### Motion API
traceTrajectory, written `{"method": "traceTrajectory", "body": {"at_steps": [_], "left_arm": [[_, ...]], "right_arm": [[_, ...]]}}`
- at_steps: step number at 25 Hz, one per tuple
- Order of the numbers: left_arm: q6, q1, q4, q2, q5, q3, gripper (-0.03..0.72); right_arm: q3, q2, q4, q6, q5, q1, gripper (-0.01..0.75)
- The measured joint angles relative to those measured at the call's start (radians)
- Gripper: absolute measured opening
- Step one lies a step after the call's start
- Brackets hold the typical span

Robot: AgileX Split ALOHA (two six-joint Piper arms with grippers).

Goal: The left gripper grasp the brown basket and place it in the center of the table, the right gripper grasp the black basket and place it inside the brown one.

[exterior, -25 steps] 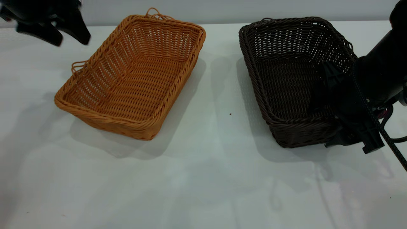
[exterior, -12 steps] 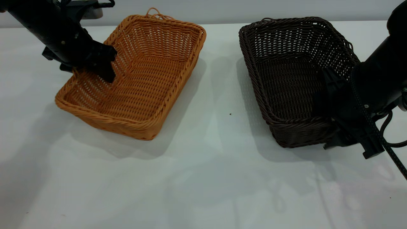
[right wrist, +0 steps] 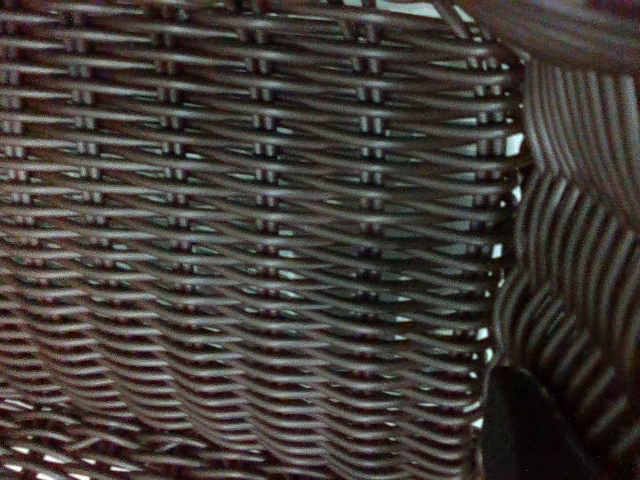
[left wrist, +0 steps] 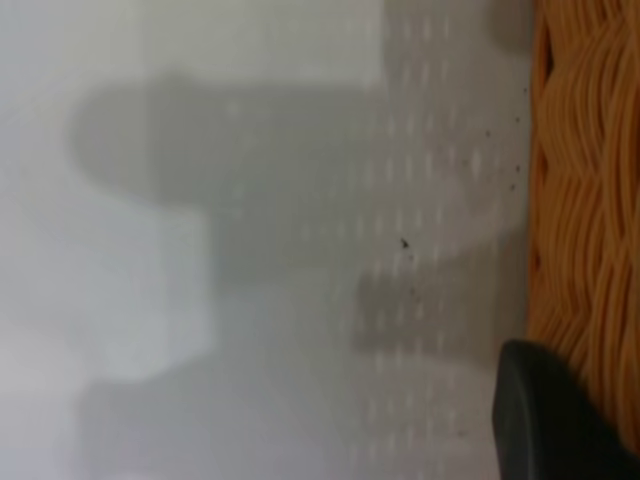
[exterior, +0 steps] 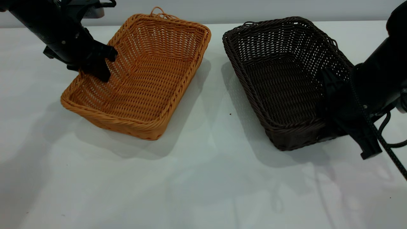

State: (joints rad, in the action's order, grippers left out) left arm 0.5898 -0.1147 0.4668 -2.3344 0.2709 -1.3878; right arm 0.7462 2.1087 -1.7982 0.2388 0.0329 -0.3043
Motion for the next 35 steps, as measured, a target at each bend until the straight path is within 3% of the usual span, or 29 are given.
{"method": "traceTrajectory", "body": {"at_steps": [3,6,8,12,14,17,25,35], "left_arm": [[0.031,0.0,-0.035,0.0,-0.001,0.0,0.076],[0.087,0.0,-0.057,0.0,-0.001,0.0,0.076],[0.151,-0.006,-0.059,0.0,-0.013,0.0,0.076],[0.376,-0.049,-0.059,0.0,-0.066,-0.001,0.076],[0.526,-0.089,-0.057,0.0,-0.103,-0.002,0.076],[0.69,-0.159,-0.058,0.0,-0.153,-0.003,0.076],[0.871,-0.316,-0.078,0.001,-0.279,-0.003,0.076],[0.882,-0.367,-0.085,0.001,-0.29,-0.006,0.087]], "right_arm": [[0.022,-0.041,0.042,0.085,0.008,0.053,0.097],[0.079,-0.095,0.108,0.205,0.07,0.152,0.097],[0.133,-0.133,0.178,0.29,0.185,0.232,0.097],[0.254,-0.184,0.352,0.36,0.541,0.347,0.097],[0.307,-0.197,0.41,0.367,0.715,0.378,0.097],[0.37,-0.207,0.458,0.382,0.852,0.387,0.097],[0.404,-0.21,0.481,0.392,0.893,0.387,0.097],[0.404,-0.21,0.482,0.407,0.896,0.387,0.097]]}}
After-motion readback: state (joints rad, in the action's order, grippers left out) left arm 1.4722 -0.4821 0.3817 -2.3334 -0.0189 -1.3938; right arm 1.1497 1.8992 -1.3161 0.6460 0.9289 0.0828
